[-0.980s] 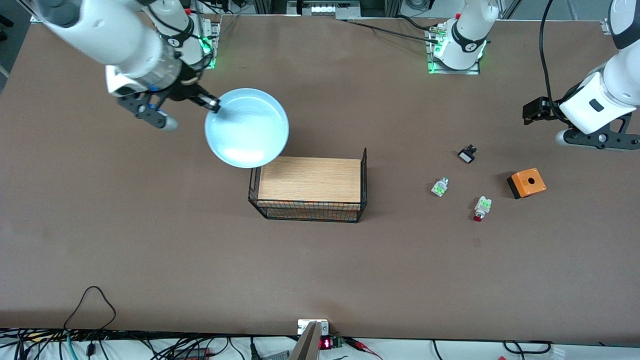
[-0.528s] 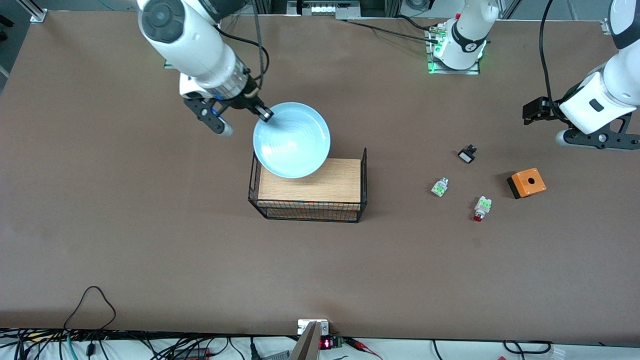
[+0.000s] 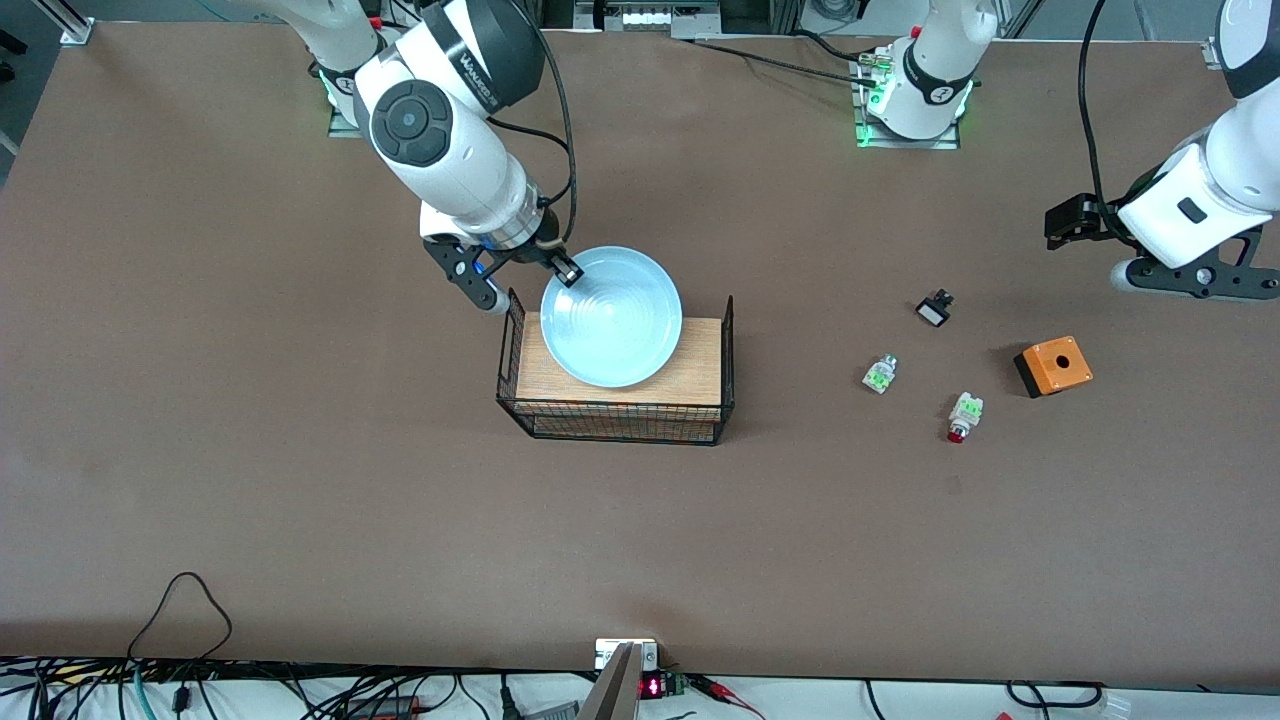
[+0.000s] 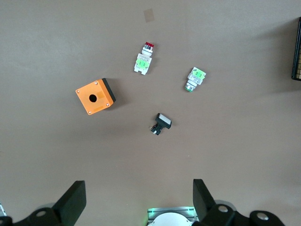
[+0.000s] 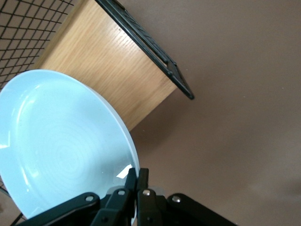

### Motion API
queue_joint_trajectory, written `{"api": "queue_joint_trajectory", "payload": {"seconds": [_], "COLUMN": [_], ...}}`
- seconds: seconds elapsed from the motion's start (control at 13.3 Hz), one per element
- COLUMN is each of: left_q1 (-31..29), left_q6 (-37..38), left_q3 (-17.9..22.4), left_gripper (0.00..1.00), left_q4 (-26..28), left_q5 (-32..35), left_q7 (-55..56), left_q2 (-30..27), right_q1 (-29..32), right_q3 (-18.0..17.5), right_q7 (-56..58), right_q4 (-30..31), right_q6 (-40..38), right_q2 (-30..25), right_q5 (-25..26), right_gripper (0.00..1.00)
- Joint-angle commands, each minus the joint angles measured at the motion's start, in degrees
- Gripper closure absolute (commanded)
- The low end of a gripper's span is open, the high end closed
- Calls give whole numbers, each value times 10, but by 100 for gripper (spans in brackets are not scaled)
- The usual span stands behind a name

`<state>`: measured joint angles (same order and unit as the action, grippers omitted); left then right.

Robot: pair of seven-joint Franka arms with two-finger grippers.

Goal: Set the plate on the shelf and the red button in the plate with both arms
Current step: 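Carry the plate with the right gripper onto the wooden box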

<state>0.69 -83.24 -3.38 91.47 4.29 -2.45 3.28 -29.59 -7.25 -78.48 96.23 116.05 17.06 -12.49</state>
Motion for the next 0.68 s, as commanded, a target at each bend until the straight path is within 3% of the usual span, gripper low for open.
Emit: {"api": "queue_joint_trajectory", "payload": {"seconds": [0.0,0.6], "left_q1": [5,8], "left_q6": [13,14], "left_q3": [-2,-2], "left_gripper": [0,0], "left_q4": [-17,-16], "left_q5": [14,-2], "left_q7": [7,8], "left_q2": [7,10], "right_q1": [-7,-11], "right_q3": [5,6], "right_q7": [-15,-11], "right_q4": [-14,-9], "right_q6": [18,44], "right_q2": [16,46], "right_q5": [9,31], "right_gripper": [100,100]}}
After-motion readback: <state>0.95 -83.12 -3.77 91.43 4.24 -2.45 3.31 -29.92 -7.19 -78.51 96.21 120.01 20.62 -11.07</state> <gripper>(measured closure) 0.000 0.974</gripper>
